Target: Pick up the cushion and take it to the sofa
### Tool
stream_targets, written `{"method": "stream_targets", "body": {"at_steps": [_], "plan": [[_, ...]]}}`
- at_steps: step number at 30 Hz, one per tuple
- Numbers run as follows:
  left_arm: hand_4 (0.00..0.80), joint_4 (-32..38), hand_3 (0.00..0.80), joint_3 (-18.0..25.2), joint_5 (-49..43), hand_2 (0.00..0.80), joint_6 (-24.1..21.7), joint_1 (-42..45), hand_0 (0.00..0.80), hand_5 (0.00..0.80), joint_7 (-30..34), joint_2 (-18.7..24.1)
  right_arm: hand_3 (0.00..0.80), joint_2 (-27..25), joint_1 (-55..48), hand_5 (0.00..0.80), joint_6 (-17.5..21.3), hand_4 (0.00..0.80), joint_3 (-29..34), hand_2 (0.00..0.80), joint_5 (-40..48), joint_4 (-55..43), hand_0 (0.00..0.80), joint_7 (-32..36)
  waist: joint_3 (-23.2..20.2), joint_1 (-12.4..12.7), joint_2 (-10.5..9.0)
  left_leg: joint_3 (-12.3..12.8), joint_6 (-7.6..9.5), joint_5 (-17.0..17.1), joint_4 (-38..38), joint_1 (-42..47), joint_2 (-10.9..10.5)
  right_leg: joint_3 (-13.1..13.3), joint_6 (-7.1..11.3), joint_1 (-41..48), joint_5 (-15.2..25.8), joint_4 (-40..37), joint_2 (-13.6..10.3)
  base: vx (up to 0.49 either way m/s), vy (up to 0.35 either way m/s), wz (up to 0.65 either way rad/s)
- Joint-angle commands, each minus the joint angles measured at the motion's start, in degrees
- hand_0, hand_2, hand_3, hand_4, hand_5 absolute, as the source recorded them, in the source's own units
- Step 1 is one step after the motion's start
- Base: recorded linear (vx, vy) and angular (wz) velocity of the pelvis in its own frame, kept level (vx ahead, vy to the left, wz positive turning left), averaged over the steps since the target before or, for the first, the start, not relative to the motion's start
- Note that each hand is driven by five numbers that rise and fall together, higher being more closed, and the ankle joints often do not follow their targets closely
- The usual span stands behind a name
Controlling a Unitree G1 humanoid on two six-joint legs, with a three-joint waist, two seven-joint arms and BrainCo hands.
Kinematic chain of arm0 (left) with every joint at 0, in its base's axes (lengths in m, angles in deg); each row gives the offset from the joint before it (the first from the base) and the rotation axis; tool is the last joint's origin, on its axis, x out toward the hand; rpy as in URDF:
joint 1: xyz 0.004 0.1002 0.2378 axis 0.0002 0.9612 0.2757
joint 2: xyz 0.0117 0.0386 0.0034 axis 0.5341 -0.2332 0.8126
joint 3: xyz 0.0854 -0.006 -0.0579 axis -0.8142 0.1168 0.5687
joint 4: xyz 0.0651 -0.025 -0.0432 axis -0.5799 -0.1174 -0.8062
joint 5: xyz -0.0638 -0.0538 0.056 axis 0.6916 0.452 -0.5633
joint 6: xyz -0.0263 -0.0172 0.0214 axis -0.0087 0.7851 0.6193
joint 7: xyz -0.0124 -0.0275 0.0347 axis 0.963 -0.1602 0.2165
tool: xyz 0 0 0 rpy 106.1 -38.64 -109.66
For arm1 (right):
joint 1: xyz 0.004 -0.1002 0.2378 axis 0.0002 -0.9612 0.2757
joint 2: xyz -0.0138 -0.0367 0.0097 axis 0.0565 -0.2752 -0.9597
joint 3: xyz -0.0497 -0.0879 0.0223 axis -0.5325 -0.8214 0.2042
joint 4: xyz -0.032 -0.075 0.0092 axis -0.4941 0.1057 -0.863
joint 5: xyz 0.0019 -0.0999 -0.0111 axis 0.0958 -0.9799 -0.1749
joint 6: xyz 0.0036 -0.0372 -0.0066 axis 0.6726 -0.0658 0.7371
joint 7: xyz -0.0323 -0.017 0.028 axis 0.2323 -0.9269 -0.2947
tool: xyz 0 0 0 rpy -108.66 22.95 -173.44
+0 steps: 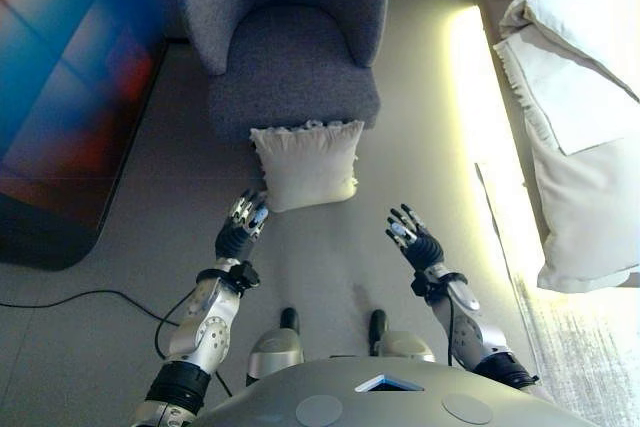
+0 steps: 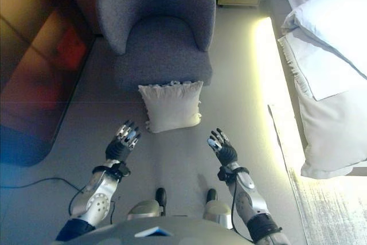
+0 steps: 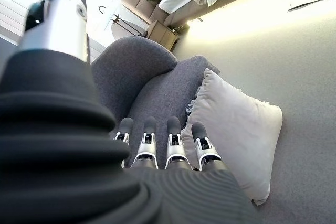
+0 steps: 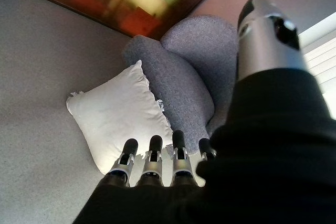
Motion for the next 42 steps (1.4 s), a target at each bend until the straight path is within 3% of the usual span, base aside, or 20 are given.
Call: {"method": "stream_targets", "body": {"at_steps": [1, 6, 27, 34, 37, 42], "plan": [[0.000, 4.6, 0.000, -0.6, -0.9, 0.000, -2.4, -0.1, 0.000, 0.000, 0.0, 1.6, 0.000, 0.3, 1.0, 0.000, 2.2, 0.000, 0.2, 0.000, 1.3, -5.1, 0.000, 0.3, -1.4, -0.8, -1.15, -0.3, 3.27, -3.3, 6.3, -2.3, -2.3, -1.1, -1.18, -0.7, -1.9, 5.5, 1.3, 0.000, 0.000, 0.00], [0.000, 4.8, 0.000, -0.6, 0.0, 0.000, -2.8, 0.3, 0.000, 0.000, 2.2, 1.8, 0.000, 0.1, 0.8, 0.000, 2.5, 0.000, 0.2, 0.000, 1.6, -4.8, 0.000, 0.8, -1.5, -0.8, -1.09, -0.4, 3.27, -3.2, 6.2, -2.3, -2.3, -0.9, -1.13, -0.8, -1.8, 5.4, 1.3, 0.000, 0.000, 0.00], [0.000, 4.7, 0.000, -0.7, -1.3, 0.000, -4.1, 0.1, 0.000, 0.000, -0.5, 1.6, 0.000, 0.6, 0.5, 0.000, 2.7, 0.000, 0.0, 0.000, 1.9, -4.7, 0.000, 0.6, -1.3, -0.8, -1.23, -0.1, 3.42, -2.8, 4.9, -2.1, -2.4, -0.6, -0.65, -1.1, -0.8, 4.4, 1.2, -0.001, 0.000, 0.00], [0.000, 4.4, 0.000, -0.5, -0.2, 0.000, -4.5, 0.9, 0.000, 0.000, 0.2, 1.4, 0.000, 0.6, 0.0, 0.000, 2.0, 0.000, 0.3, 0.000, 2.0, -4.6, 0.000, 0.4, -1.6, -0.5, -1.63, 0.3, 3.49, -2.8, 4.4, -1.8, -2.7, -2.0, 0.07, -0.9, -0.4, 4.1, 0.1, 0.009, 0.038, -0.02], [0.000, 4.1, 0.000, 0.4, 1.4, 0.000, -5.3, 0.6, 0.000, 0.000, -0.4, 1.4, 0.000, 0.4, 0.7, 0.000, 1.5, 0.000, 0.4, 0.000, 1.1, -3.9, 0.000, 1.2, -1.1, -0.3, -2.01, 1.5, 3.82, -3.8, 6.3, -2.3, -3.0, -2.3, 0.47, -1.4, -0.4, 5.1, -0.9, -0.016, 0.119, -0.04], [0.000, 3.9, 0.000, 1.6, 1.3, 0.000, -5.2, -0.3, 0.000, 0.000, 0.1, 1.5, 0.000, 0.8, 2.6, 0.000, 0.7, 0.000, 1.1, 0.000, 1.4, -3.1, 0.000, 0.7, 0.1, -0.2, -2.74, 1.9, 4.79, -6.8, 13.9, -5.0, -3.7, 0.4, 0.61, -2.4, -2.2, 11.1, -2.0, -0.006, 0.133, -0.10]]}}
